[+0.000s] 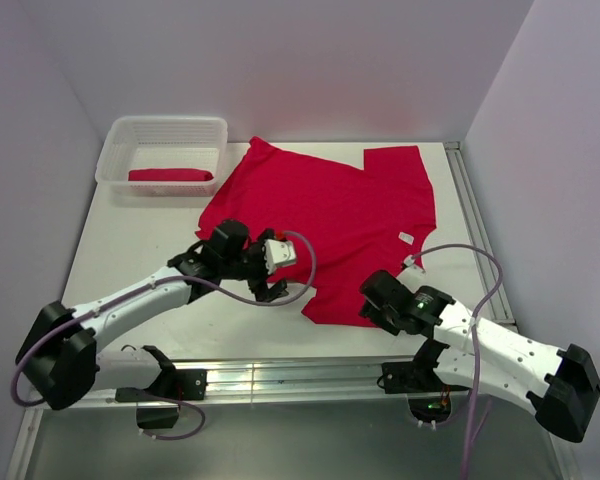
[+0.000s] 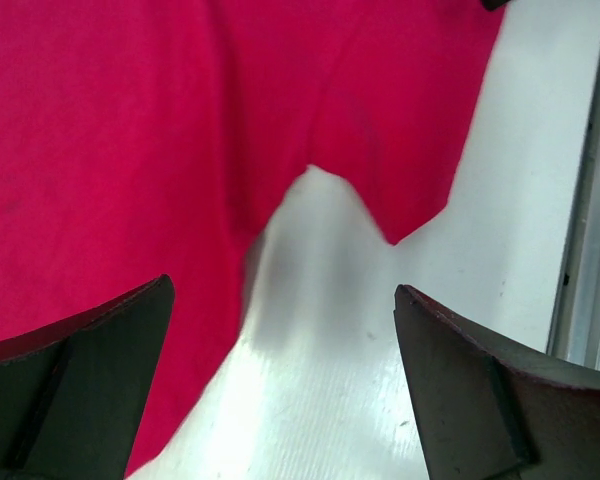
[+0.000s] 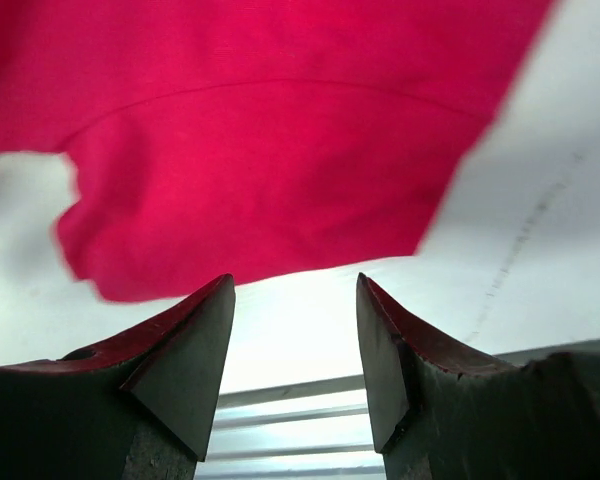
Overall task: Roll the t-shirts
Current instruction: Flatten the tshirt
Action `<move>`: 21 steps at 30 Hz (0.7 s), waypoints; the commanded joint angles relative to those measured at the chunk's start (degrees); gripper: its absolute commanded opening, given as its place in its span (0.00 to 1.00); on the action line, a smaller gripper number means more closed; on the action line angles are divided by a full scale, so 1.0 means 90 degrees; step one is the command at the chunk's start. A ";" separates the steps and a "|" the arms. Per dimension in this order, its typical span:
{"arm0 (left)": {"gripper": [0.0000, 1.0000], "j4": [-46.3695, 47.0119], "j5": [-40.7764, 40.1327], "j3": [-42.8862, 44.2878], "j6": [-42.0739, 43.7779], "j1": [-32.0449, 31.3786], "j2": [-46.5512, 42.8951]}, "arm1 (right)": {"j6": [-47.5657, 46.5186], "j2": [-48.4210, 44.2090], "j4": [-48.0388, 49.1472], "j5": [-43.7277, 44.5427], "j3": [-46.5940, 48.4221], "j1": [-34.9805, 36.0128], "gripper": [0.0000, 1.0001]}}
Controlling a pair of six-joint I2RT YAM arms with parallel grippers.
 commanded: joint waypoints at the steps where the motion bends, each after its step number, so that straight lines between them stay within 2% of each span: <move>1: 0.98 0.0752 0.0049 0.0105 -0.0196 -0.0431 0.0361 | 0.1065 -0.0061 -0.0471 0.0563 -0.0249 0.0083 0.59; 10: 0.96 0.1826 -0.0635 -0.0324 -0.0588 -0.1252 0.1035 | 0.1418 -0.0062 -0.0247 0.0583 -0.0806 0.0093 0.59; 16: 0.95 0.1973 -0.0713 -0.0500 -0.0686 -0.1312 0.0910 | 0.1506 0.0368 0.0105 0.0847 -0.0767 0.0093 0.56; 20: 0.95 0.2013 -0.0791 -0.0627 -0.0657 -0.1312 0.0821 | 0.1457 0.0719 0.0193 0.1159 -0.0573 0.0093 0.50; 21: 0.95 0.2003 -0.0810 -0.0637 -0.0657 -0.1312 0.0821 | 0.1438 0.0865 0.0183 0.1169 -0.0543 0.0093 0.42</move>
